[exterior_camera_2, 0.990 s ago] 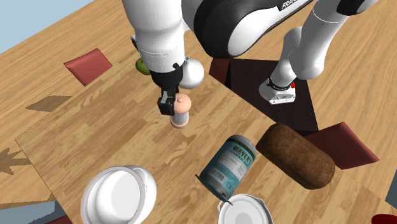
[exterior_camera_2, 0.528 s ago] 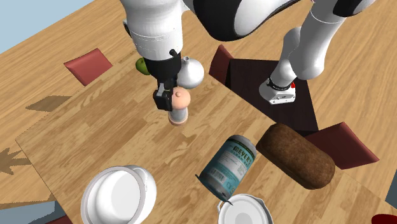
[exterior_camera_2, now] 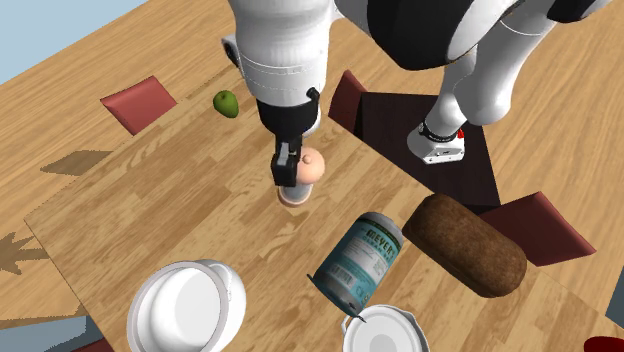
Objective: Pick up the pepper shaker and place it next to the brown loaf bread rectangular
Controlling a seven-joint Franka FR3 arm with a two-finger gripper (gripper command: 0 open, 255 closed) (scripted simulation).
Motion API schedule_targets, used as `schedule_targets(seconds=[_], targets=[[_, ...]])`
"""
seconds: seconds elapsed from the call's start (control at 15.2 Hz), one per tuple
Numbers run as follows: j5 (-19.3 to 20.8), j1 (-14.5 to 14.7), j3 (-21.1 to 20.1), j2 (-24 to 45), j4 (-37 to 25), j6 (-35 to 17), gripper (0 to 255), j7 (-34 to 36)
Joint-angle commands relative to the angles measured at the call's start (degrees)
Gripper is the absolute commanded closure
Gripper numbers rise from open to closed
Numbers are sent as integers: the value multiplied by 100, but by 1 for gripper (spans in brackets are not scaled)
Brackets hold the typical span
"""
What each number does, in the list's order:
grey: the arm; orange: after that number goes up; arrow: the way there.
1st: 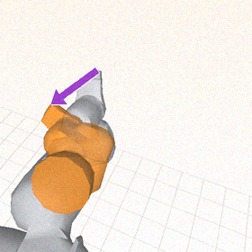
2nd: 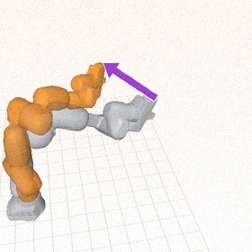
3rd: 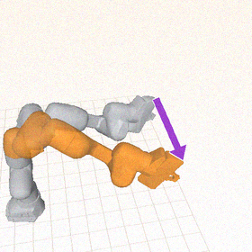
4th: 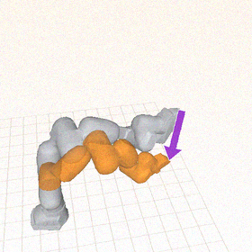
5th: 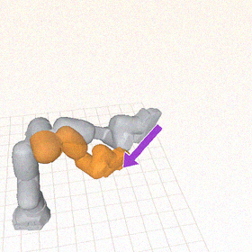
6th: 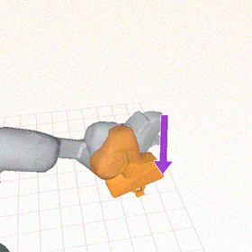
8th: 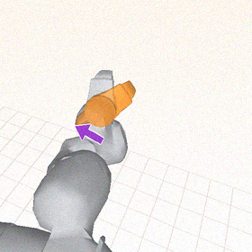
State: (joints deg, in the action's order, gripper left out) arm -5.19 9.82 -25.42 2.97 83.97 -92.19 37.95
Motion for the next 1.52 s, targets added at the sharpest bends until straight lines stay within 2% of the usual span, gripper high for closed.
schedule_targets(seconds=[0.0, 0.73, 1.12, 1.45], targets=[[-36, 109, -102, -140, 102, 1, 255, 221], [-312, 676, -731, -922, 905, -251, 255, 1401], [-312, 1010, -1192, -1020, 964, -322, 255, 2193], [-164, 1306, -1649, -887, 819, -358, 255, 2953]])
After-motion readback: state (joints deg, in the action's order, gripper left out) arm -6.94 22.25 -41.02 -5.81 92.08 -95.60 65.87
